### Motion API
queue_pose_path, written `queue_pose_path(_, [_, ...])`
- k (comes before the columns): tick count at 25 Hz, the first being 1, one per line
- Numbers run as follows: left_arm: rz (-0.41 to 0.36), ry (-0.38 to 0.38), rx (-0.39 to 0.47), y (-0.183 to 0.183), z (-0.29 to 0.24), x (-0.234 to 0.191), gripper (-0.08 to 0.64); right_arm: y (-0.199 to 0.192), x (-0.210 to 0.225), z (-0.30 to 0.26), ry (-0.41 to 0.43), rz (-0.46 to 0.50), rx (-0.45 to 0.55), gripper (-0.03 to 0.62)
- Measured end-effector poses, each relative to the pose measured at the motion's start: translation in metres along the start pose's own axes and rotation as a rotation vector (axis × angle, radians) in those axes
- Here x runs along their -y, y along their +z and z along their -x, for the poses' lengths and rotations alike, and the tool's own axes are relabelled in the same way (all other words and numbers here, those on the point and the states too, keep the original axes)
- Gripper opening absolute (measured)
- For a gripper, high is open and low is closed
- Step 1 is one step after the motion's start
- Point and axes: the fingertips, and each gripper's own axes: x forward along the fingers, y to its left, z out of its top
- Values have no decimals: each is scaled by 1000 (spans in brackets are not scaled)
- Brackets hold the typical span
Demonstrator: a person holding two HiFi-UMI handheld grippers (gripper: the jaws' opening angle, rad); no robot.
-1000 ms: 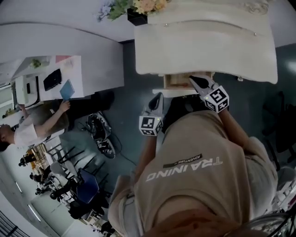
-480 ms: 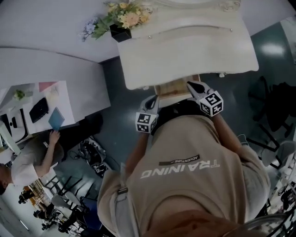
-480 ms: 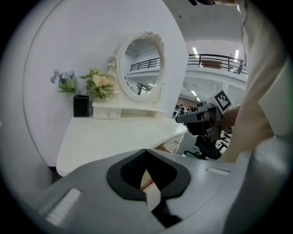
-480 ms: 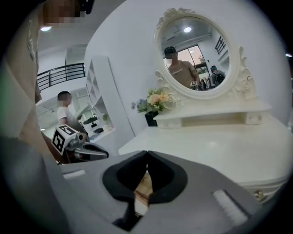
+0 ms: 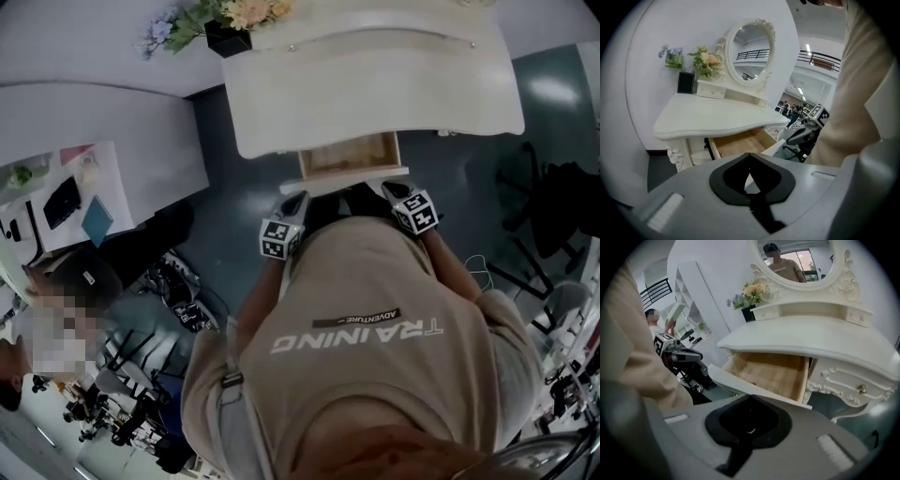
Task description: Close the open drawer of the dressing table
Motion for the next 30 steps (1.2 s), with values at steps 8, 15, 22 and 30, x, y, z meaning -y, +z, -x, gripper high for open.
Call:
queue_pose_path(8, [189,36,-142,-65,-8,-18,0,-42,35,-45,65,-196,-111,-5])
queue_pose_path(15, [289,12,-255,-93,-21,-19,0,-62,50,-54,82,-316,-157,-5])
queue_pose_path(22, [301,-2,-289,-89,-32,-26,0,-49,56,-50,103,-295,-147,-5])
queue_pose_path(30, [382,31,-262,-72,-43,-43,0,-29,75,-53,112,-277,-130,-5])
